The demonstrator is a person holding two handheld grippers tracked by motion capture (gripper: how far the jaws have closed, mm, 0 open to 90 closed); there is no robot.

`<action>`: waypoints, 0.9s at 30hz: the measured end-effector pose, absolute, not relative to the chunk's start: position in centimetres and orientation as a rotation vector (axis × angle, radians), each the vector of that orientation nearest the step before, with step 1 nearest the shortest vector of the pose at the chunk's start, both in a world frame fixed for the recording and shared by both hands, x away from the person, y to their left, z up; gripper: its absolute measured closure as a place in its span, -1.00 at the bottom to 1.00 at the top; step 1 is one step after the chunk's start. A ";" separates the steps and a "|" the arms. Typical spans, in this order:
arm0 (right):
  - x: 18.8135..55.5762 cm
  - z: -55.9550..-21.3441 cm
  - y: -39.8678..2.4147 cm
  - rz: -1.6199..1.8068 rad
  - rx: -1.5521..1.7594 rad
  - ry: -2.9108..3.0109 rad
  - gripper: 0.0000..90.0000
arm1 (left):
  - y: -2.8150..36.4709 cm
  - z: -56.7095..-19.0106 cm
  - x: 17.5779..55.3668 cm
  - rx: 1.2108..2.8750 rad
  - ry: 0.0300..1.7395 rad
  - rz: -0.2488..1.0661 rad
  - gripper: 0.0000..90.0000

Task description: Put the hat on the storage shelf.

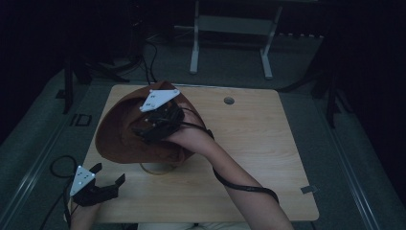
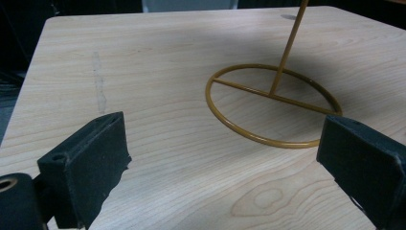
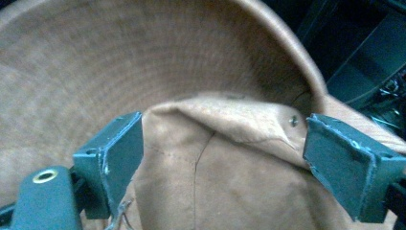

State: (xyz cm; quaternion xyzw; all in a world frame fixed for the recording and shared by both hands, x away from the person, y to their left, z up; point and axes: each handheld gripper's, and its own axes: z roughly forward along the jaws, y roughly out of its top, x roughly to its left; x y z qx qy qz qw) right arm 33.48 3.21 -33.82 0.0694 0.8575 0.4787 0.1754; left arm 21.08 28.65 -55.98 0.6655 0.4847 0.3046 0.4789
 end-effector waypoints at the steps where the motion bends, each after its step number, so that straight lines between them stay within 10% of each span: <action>1: 33.6 -33.6 2.8 1.380 0.206 2.423 -0.70 | 28.6 -56.0 21.1 1.626 1.182 0.744 -0.91; 27: 35.7 -37.1 -6.6 1.532 0.316 2.356 -0.76 | 28.1 -56.4 21.4 1.656 1.159 0.759 -0.91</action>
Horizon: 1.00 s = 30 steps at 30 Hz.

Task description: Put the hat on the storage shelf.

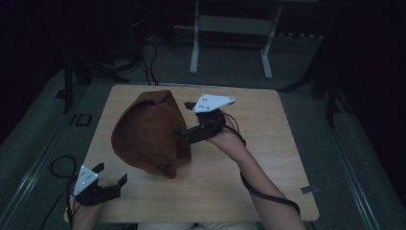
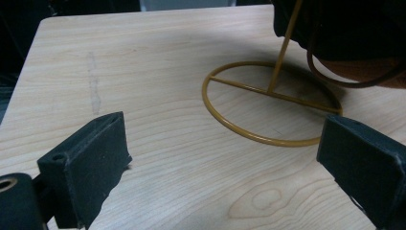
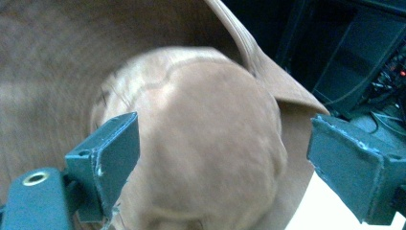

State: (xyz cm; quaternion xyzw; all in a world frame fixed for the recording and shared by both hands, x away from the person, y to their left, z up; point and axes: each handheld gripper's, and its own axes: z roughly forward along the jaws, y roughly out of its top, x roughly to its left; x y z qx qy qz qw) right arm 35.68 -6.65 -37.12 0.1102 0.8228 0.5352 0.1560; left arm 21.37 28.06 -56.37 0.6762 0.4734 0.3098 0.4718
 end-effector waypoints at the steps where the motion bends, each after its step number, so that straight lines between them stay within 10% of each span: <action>1: 35.7 -37.3 -7.0 1.528 0.324 2.354 -0.76 | 28.0 -56.4 21.4 1.661 1.152 0.755 -0.91; 30: 36.7 -47.3 -17.0 1.419 0.602 2.387 -0.75 | 27.4 -57.0 21.7 1.702 1.121 0.749 -0.88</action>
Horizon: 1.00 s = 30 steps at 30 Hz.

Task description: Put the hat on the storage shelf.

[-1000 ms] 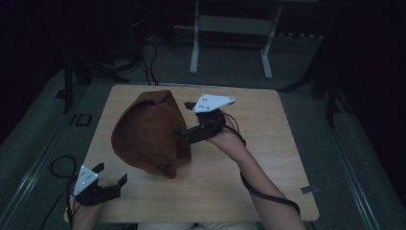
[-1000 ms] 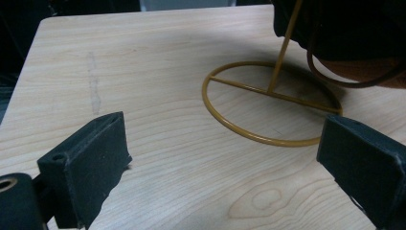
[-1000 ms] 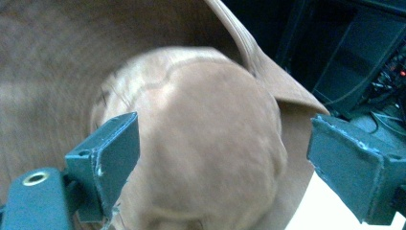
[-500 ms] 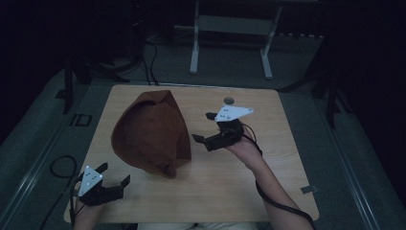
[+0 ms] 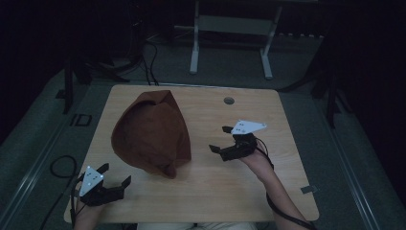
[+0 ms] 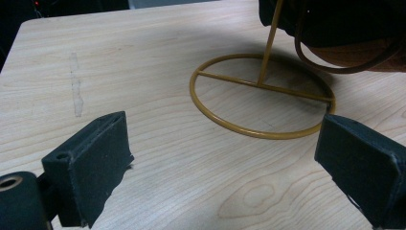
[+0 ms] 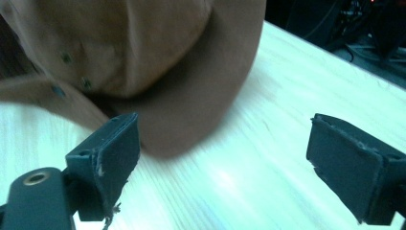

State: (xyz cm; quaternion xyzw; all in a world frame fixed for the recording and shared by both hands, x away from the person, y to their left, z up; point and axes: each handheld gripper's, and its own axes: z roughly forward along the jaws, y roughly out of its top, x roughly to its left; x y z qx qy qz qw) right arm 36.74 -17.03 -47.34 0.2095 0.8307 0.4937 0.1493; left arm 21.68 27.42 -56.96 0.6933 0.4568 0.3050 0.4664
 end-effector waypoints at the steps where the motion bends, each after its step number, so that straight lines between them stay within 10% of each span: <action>1: 36.7 -47.7 -17.3 1.405 0.604 2.390 -0.75 | 27.4 -57.0 21.7 1.702 1.122 0.746 -0.88; 30: 34.9 -54.1 -27.1 1.308 0.848 2.309 -0.71 | 27.8 -57.2 21.9 1.701 1.164 0.734 -0.88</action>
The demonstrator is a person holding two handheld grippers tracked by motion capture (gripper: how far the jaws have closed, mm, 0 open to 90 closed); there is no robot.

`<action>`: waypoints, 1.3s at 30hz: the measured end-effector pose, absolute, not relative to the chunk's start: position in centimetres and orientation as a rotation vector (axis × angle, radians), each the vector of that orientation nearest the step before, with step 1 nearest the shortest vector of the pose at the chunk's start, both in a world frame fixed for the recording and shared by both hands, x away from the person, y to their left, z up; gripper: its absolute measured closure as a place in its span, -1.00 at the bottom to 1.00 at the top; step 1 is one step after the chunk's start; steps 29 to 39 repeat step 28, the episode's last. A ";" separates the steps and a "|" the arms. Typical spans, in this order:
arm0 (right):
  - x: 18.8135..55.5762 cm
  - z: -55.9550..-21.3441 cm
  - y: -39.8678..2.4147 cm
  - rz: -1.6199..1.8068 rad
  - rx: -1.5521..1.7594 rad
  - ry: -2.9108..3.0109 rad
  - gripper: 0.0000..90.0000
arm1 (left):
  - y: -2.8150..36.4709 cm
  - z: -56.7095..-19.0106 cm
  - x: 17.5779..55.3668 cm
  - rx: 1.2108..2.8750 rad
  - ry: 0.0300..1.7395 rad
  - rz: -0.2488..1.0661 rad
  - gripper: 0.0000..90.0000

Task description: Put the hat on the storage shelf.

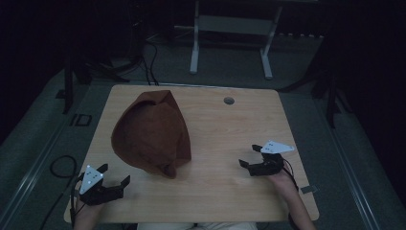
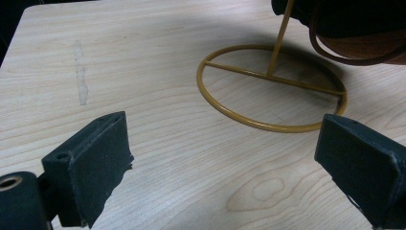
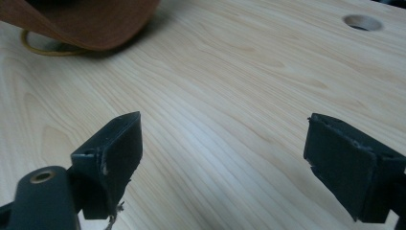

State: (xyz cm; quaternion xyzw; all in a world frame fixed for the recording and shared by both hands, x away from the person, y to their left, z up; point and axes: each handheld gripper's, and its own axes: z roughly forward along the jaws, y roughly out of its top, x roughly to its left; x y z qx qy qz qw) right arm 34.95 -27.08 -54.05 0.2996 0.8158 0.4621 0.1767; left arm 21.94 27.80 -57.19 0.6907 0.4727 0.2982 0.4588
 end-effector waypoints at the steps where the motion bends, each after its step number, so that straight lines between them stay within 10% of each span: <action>1: 34.9 -54.1 -27.4 1.307 0.857 2.307 -0.71 | 27.8 -57.2 21.9 1.700 1.165 0.736 -0.88; 39: 34.2 -55.8 -32.1 1.250 1.011 2.196 -0.71 | 27.9 -57.3 21.9 1.705 1.157 0.739 -0.88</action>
